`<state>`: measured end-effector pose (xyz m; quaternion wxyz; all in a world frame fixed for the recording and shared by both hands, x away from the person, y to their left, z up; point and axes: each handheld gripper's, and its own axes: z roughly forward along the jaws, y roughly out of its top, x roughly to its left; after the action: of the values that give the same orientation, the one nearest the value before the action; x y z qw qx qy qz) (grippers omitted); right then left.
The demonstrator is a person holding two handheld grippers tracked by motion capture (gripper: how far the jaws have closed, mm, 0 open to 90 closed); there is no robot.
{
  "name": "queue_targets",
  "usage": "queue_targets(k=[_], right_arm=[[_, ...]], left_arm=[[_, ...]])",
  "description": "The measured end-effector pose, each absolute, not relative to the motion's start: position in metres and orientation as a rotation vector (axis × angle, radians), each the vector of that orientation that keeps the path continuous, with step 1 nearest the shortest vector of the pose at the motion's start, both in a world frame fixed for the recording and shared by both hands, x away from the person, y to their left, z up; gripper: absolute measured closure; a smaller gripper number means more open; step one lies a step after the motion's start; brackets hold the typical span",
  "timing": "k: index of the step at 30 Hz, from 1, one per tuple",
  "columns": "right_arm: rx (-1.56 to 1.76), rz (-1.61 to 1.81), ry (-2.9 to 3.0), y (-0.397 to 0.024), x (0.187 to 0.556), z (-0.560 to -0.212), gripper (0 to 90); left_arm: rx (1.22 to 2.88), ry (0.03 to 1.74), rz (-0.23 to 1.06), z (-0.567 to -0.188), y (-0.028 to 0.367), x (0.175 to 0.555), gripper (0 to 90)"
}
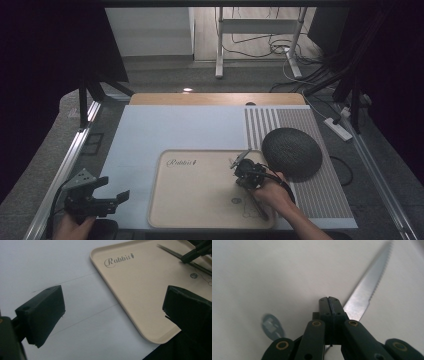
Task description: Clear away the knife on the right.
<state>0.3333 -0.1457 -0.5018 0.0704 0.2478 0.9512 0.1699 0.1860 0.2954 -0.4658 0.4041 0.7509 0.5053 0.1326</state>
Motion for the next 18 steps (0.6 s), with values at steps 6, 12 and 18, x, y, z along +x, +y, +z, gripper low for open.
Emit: queue_targets(k=[6, 12, 18], right_arm=[[0.858, 0.541, 2.860, -0.173, 0.339, -0.501, 90.0], [0.950, 0.558, 2.849, -0.199, 0.343, -0.500, 90.0], [1.009, 0.577, 2.849, -0.210, 0.345, -0.499, 89.9]], left_arm=[[1.897, 1.275, 0.331, -0.466, 0.295, 0.187, 4.2], [1.898, 1.274, 0.330, -0.466, 0.295, 0.187, 4.2], [1.898, 1.272, 0.329, -0.466, 0.295, 0.188, 4.3]])
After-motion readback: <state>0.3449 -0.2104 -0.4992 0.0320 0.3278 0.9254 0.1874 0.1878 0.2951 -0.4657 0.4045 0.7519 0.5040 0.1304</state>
